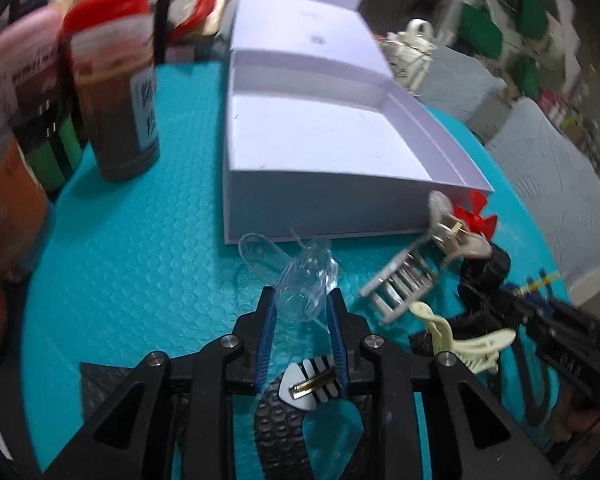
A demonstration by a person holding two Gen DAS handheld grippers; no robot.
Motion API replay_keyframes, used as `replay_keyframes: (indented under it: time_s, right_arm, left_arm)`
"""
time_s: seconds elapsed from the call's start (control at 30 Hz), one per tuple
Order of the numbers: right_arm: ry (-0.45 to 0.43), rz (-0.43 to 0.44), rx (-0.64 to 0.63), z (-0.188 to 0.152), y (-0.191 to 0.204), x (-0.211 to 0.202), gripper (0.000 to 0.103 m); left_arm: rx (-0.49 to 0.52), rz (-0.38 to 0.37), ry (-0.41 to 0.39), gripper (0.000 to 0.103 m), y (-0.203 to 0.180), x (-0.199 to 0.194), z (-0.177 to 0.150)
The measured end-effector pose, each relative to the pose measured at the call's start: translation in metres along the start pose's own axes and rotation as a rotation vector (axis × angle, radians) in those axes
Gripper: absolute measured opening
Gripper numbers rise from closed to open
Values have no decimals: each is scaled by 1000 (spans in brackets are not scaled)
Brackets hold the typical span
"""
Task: Organize rigid objects
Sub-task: 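Lift the clear clip with left tool while right tool lifts the green ball toy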
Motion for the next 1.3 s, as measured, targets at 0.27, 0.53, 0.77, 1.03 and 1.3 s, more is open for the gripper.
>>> replay_keyframes:
  time_s: [0.27,0.53,0.77,1.03,1.3]
  right_arm:
    - [28,-5,8,-5,-1,7,25]
    - [12,13,15,-4,-2,8,24]
    - [-12,-7,20,-4,-4,0,24]
    - [-56,4,7,0,3,-22,24]
    - [-87,40,-25,-4,20,-45,24]
  left_arm:
    - [21,-13,-19,42,-4,12,10]
    - [121,-34,-41,30,-17,19,11]
    - [100,-49,-42,23,-15,11,8]
    - [90,-59,-84,23,-19,-17,10]
    - [108,-62,-147,23,-27,-55,10]
Point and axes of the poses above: each gripper's, at about its wrist camera, not at the fingertips, and x roughly the way its jaws point, y to its left, z to its top, the point moved 9 cm from there along x, roughly the way its jaws point, and after that the axes turned 14 degrees about -y, right-handed, at the moved point
